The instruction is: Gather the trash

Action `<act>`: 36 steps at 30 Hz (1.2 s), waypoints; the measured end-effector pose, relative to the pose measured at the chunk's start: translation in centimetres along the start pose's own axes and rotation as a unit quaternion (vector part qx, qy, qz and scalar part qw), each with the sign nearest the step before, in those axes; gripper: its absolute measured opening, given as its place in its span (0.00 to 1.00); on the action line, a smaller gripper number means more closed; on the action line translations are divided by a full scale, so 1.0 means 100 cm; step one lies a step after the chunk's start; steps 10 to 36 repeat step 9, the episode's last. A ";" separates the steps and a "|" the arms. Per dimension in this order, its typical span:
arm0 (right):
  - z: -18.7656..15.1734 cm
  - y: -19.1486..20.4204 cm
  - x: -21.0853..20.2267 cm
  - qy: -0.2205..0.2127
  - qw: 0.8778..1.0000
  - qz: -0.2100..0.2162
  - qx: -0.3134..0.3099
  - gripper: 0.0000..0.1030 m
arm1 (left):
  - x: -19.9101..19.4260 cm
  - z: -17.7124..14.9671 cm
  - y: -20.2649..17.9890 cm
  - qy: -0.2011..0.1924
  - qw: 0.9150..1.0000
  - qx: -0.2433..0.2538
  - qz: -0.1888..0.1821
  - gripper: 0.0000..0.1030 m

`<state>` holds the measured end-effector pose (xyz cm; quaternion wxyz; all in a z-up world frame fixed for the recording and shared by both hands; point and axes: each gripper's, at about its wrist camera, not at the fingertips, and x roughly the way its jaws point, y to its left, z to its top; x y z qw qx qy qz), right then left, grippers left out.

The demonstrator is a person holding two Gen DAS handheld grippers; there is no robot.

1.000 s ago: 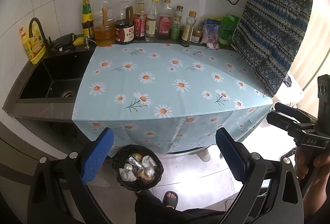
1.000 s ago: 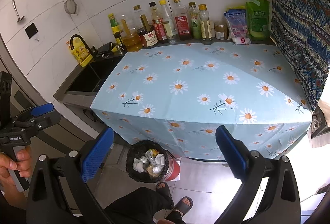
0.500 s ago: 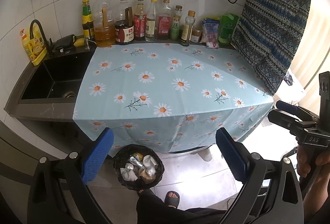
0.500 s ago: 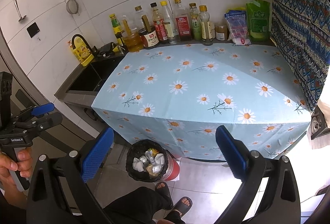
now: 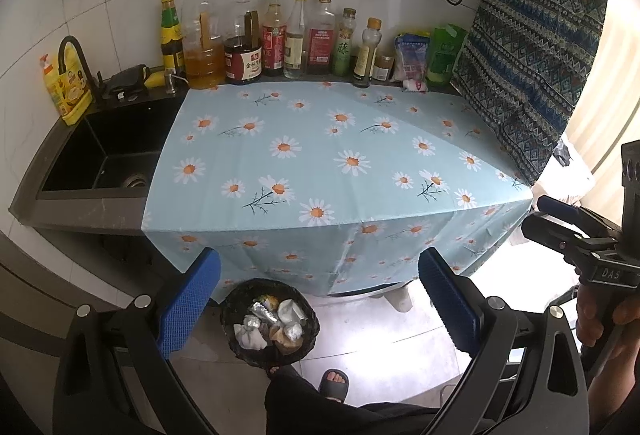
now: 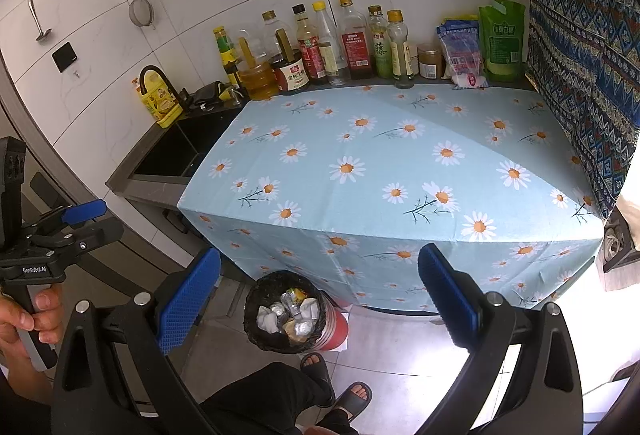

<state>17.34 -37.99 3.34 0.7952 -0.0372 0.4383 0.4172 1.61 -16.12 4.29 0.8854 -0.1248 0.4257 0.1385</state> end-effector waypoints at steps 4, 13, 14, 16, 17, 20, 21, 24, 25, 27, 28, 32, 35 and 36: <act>0.001 0.001 0.002 0.001 1.000 0.000 -0.002 0.95 | 0.004 0.001 0.002 0.006 1.000 -0.002 0.001 0.93; 0.005 0.001 0.005 0.003 1.000 0.002 -0.002 0.95 | 0.006 0.003 0.006 0.009 1.000 -0.006 0.004 0.93; 0.005 0.001 0.005 0.003 1.000 0.002 -0.002 0.95 | 0.006 0.003 0.006 0.009 1.000 -0.006 0.004 0.93; 0.005 0.001 0.005 0.003 1.000 0.002 -0.002 0.95 | 0.006 0.003 0.006 0.009 1.000 -0.006 0.004 0.93; 0.005 0.001 0.005 0.003 1.000 0.002 -0.002 0.95 | 0.006 0.003 0.006 0.009 1.000 -0.006 0.004 0.93; 0.005 0.001 0.005 0.003 1.000 0.002 -0.002 0.95 | 0.006 0.003 0.006 0.009 1.000 -0.006 0.004 0.93; 0.005 0.001 0.005 0.003 1.000 0.002 -0.002 0.95 | 0.006 0.003 0.006 0.009 1.000 -0.006 0.004 0.93; 0.005 0.001 0.005 0.003 1.000 0.002 -0.002 0.95 | 0.006 0.003 0.006 0.009 1.000 -0.006 0.004 0.93; 0.005 0.001 0.005 0.003 1.000 0.002 -0.002 0.95 | 0.006 0.003 0.006 0.009 1.000 -0.006 0.004 0.93; 0.005 0.001 0.005 0.003 1.000 0.002 -0.002 0.95 | 0.006 0.003 0.006 0.009 1.000 -0.006 0.004 0.93; 0.005 0.001 0.005 0.003 1.000 0.002 -0.002 0.95 | 0.006 0.003 0.006 0.009 1.000 -0.006 0.004 0.93; 0.005 0.001 0.005 0.003 1.000 0.002 -0.002 0.95 | 0.006 0.003 0.006 0.009 1.000 -0.006 0.004 0.93; 0.005 0.001 0.005 0.003 1.000 0.002 -0.002 0.95 | 0.006 0.003 0.006 0.009 1.000 -0.006 0.004 0.93; 0.005 0.001 0.005 0.003 1.000 0.002 -0.002 0.95 | 0.006 0.003 0.006 0.009 1.000 -0.006 0.004 0.93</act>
